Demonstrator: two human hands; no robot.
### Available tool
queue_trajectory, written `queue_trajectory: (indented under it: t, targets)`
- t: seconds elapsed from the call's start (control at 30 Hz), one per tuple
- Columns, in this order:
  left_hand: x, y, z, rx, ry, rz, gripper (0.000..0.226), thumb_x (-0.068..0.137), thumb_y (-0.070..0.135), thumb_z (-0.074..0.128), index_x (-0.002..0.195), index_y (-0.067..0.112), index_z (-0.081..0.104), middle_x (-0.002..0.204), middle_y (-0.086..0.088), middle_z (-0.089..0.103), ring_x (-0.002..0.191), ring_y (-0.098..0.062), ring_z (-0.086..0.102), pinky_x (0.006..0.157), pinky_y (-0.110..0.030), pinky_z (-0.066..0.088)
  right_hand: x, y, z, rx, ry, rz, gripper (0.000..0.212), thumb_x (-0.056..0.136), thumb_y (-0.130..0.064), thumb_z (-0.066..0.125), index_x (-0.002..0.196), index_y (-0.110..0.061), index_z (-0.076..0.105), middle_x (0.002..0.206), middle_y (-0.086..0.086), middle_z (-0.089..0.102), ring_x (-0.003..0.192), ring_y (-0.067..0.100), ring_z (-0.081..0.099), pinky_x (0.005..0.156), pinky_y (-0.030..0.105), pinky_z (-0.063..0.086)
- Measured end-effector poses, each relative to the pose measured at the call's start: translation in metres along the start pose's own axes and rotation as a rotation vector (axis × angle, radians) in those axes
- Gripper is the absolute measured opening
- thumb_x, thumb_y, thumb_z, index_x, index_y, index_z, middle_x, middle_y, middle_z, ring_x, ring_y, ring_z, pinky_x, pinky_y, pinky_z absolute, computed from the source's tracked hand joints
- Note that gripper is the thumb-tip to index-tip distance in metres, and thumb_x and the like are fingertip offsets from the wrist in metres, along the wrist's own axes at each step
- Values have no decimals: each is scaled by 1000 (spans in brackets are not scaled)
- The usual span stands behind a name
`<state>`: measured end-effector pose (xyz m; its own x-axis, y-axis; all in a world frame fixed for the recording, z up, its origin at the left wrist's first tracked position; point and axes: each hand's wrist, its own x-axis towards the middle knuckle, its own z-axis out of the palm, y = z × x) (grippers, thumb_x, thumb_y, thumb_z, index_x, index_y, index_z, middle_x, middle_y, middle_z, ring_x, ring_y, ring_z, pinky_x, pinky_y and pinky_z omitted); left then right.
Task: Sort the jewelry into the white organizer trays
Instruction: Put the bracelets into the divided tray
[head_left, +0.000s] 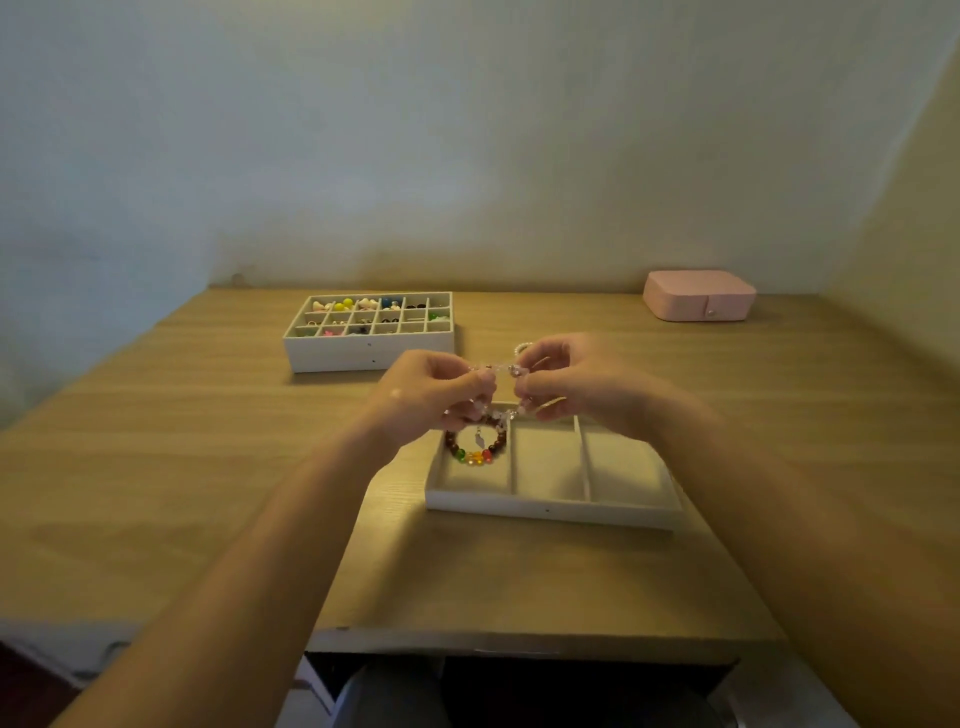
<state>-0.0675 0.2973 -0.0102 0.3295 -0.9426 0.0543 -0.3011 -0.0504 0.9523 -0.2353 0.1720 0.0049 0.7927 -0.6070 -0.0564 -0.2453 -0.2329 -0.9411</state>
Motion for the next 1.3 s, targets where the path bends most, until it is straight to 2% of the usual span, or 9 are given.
queue_trajectory:
  t: [0.17,0.4,0.7,0.87,0.93,1.0,1.07,1.2,1.3]
  targets:
    - [-7,-16,-15,37,10,-81,18,92,24,71,104,10,71,89,-8,77,77,-17,74,65,-27,58,0,-2,18,-1,-29,-2,17,91,-9,74,106,-9,66,87,7,74,76,17,71,73,30,59]
    - [-18,-22,-30,98,-35,-131,12,92,21,71,97,10,71,84,-6,77,72,-16,72,64,-28,55,1,3,33,-43,-73,15,17,91,-12,74,106,-8,67,86,7,76,79,19,72,76,33,61]
    - [-26,-22,-37,281,-187,-159,18,89,27,74,97,11,71,84,-4,77,61,-11,58,52,-24,38,-2,7,35,-85,-164,44,21,92,-16,75,109,-5,68,93,14,76,80,21,75,78,36,62]
    - [-21,-29,-30,328,-148,-132,17,90,28,73,96,13,73,82,-2,77,58,-9,57,47,-20,38,1,11,40,-341,-104,7,9,93,-20,72,99,-14,72,88,6,76,73,12,70,61,22,56]
    - [-17,-33,-26,380,-93,-75,13,88,30,75,92,18,76,81,3,75,67,-7,62,56,-21,45,4,14,42,-440,-75,-26,5,91,-19,73,94,-16,74,85,4,76,70,10,67,57,20,52]
    - [-13,-35,-23,465,-41,-34,8,85,31,77,87,24,78,82,5,74,79,-10,63,65,-27,48,8,18,43,-514,-50,-48,6,89,-21,74,93,-17,76,83,0,76,73,10,68,65,25,57]
    - [-11,-36,-20,546,-19,-22,5,84,31,78,86,27,79,84,3,72,83,-12,61,64,-26,44,11,21,45,-594,-18,-63,8,87,-24,76,93,-20,77,83,-6,75,78,8,69,75,31,60]
    - [-11,-35,-14,642,22,5,8,85,31,77,90,24,79,78,9,65,74,-5,56,60,-21,38,14,24,48,-715,39,-91,8,84,-28,75,90,-24,79,83,-13,70,80,7,66,78,38,60]
    - [-11,-35,-8,775,58,12,7,87,34,75,90,29,78,74,18,58,72,-1,55,61,-24,40,18,26,49,-767,62,-75,10,84,-31,73,90,-26,79,84,-14,69,82,8,65,78,39,60]
